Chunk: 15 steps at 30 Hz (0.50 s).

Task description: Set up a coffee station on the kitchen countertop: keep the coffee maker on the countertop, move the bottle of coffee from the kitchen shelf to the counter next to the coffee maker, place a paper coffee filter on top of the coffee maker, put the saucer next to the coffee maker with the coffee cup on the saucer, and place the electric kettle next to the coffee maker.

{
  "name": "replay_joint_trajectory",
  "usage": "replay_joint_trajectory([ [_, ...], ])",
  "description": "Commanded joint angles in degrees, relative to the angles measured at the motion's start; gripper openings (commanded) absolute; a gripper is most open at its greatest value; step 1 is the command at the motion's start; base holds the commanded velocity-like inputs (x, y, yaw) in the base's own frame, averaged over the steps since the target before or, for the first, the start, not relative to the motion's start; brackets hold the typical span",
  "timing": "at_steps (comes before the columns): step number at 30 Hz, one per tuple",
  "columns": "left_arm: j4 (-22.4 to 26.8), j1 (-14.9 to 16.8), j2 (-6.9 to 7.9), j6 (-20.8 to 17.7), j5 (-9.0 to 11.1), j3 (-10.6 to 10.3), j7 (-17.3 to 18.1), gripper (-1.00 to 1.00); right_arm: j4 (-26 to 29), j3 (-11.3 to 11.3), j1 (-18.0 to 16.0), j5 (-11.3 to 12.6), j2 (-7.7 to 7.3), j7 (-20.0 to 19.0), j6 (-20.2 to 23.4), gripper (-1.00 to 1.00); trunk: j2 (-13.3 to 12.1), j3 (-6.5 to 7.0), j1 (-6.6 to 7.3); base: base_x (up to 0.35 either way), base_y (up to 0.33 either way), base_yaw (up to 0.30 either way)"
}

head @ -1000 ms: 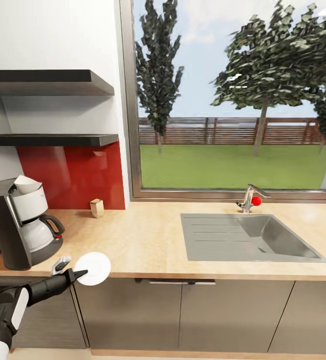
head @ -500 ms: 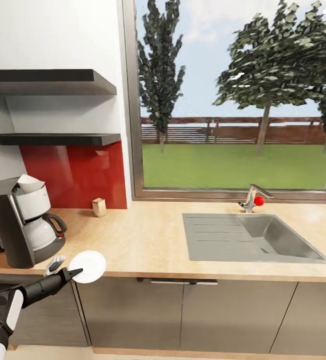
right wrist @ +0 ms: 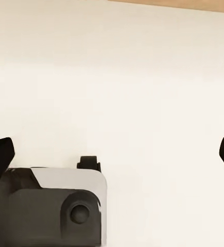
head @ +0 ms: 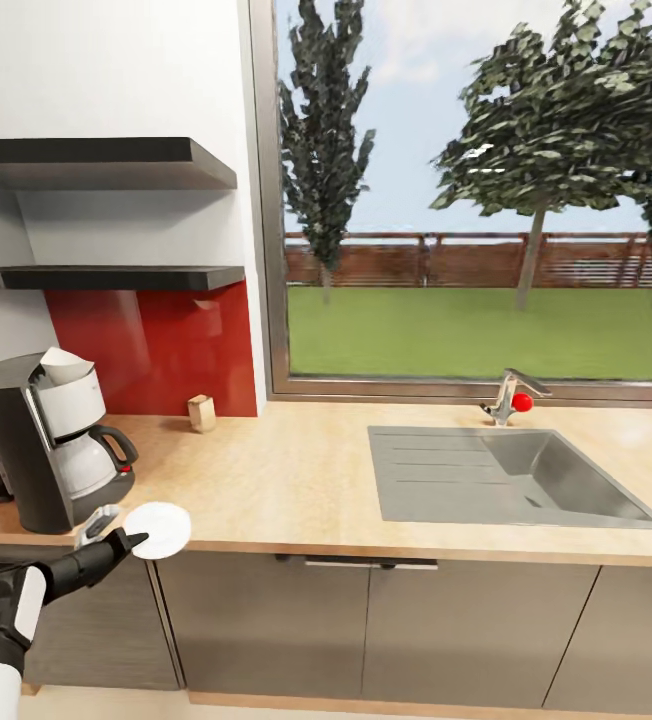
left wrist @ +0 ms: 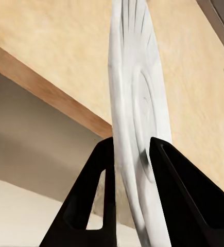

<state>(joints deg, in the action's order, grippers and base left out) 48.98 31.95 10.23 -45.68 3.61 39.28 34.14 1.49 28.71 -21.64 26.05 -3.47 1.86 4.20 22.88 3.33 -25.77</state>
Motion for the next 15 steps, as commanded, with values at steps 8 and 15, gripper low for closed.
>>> replay_joint_trajectory([
  [8, 0.1, 4.1, -3.54, -0.4, 3.6, 0.1, -13.2, -1.00, 0.2, 0.5, 0.0, 0.4, 0.03, -4.5, 0.5, 1.00, 0.0, -0.03, -0.02, 0.000, 0.000, 0.000],
  [15, 0.1, 6.9, -5.27, -0.3, 4.5, 0.0, -19.1, -1.00, 0.2, 0.6, 0.0, 0.4, 0.04, -4.7, 0.4, 1.00, 0.0, -0.03, -0.02, 0.000, 0.000, 0.000],
])
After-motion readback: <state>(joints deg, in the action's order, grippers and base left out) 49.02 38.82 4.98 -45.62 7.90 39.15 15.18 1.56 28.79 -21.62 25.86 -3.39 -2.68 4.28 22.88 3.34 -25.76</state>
